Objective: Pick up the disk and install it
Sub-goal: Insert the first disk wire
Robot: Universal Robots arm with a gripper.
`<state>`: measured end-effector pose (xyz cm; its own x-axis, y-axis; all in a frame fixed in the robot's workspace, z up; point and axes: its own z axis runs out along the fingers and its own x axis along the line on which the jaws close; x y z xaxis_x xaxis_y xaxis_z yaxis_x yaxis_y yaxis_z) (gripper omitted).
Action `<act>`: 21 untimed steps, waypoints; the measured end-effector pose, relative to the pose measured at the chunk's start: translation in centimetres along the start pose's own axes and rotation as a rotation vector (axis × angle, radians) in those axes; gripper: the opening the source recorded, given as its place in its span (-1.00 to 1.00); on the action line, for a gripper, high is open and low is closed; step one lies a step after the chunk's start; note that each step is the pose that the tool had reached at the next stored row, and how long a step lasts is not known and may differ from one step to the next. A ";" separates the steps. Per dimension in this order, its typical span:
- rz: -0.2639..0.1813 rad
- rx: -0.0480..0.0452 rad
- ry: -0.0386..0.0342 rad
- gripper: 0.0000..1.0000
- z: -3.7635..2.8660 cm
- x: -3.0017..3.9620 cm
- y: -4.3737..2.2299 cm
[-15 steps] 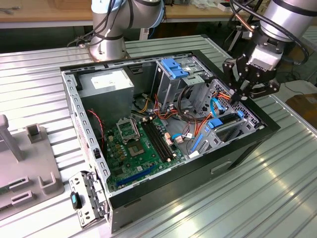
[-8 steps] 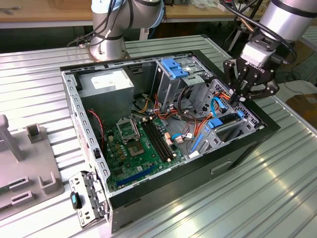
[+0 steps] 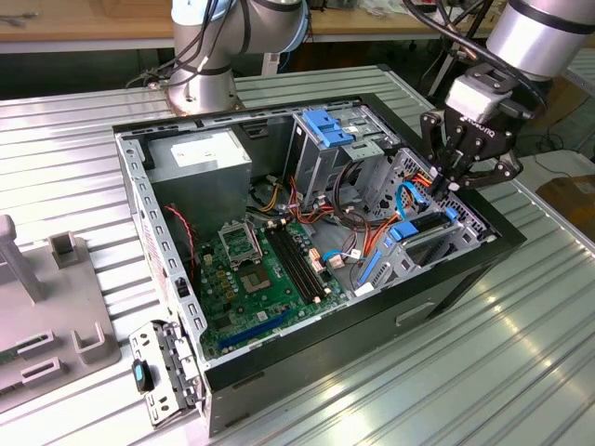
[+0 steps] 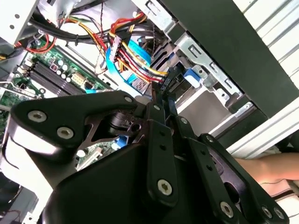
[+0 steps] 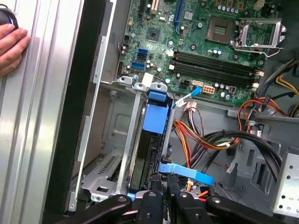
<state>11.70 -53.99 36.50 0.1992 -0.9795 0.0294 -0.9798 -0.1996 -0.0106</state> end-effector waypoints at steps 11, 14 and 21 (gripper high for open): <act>0.099 -0.0029 0.0012 -0.67 0.27 0.38 0.74; 0.141 -0.0041 0.0016 -0.67 0.54 0.36 0.77; 0.214 -0.0016 -0.0339 -0.67 0.91 1.77 1.38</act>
<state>10.71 -56.03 35.62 -0.0127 -0.9999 -0.0070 -0.9999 0.0128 -0.0114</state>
